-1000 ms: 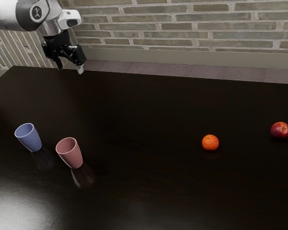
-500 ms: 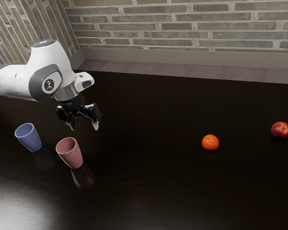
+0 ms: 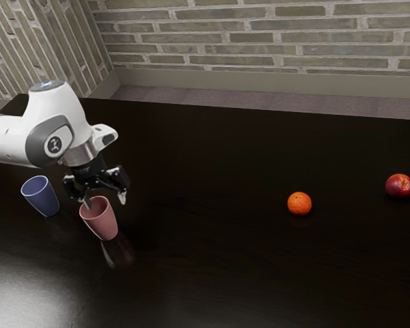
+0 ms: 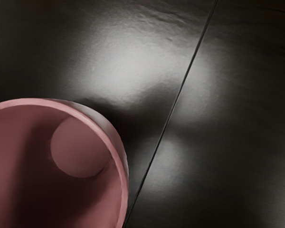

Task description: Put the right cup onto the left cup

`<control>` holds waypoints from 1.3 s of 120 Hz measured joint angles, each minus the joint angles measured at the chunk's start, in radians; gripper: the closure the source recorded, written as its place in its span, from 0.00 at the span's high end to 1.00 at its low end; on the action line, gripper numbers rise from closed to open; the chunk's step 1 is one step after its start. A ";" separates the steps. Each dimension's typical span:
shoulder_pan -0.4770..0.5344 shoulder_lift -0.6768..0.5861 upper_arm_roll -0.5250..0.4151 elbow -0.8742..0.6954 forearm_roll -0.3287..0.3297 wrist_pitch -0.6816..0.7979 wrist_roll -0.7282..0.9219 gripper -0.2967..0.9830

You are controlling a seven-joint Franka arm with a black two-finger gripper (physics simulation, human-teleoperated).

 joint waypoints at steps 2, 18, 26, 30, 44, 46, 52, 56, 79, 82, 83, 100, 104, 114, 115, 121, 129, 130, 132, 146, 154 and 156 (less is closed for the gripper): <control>0.001 0.004 0.000 0.000 0.002 0.001 -0.003 0.75; 0.001 0.052 -0.001 0.000 0.012 0.017 -0.026 0.72; -0.001 0.063 0.000 -0.001 0.014 0.026 -0.035 0.69; 0.000 0.067 0.000 -0.001 0.015 0.030 -0.040 0.66; 0.002 0.072 0.000 -0.012 0.015 0.040 -0.054 0.45; 0.002 0.072 0.000 -0.013 0.015 0.042 -0.055 0.43; 0.003 0.072 0.000 -0.017 0.015 0.046 -0.060 0.36; 0.003 0.072 0.001 -0.020 0.015 0.049 -0.063 0.32; 0.003 0.072 0.003 -0.030 0.015 0.060 -0.079 0.21; 0.003 0.072 0.003 -0.030 0.015 0.061 -0.080 0.20; 0.003 0.072 0.003 -0.030 0.015 0.062 -0.081 0.20; 0.010 0.081 0.007 -0.030 0.017 0.067 -0.089 0.17; 0.010 0.086 0.007 -0.030 0.018 0.068 -0.092 0.16; 0.014 0.092 0.009 -0.029 0.022 0.069 -0.097 0.16; 0.015 0.093 0.009 -0.029 0.022 0.069 -0.098 0.16; 0.018 0.096 0.009 -0.029 0.026 0.070 -0.101 0.16; 0.019 0.097 0.009 -0.027 0.032 0.070 -0.105 0.16; 0.019 0.097 0.009 -0.027 0.033 0.070 -0.105 0.16; 0.019 0.097 0.009 -0.026 0.035 0.070 -0.106 0.16; 0.019 0.085 0.010 0.009 0.069 0.050 -0.114 0.16; 0.022 0.075 0.012 0.059 0.092 0.014 -0.117 0.16; 0.023 0.071 0.013 0.073 0.097 0.003 -0.118 0.16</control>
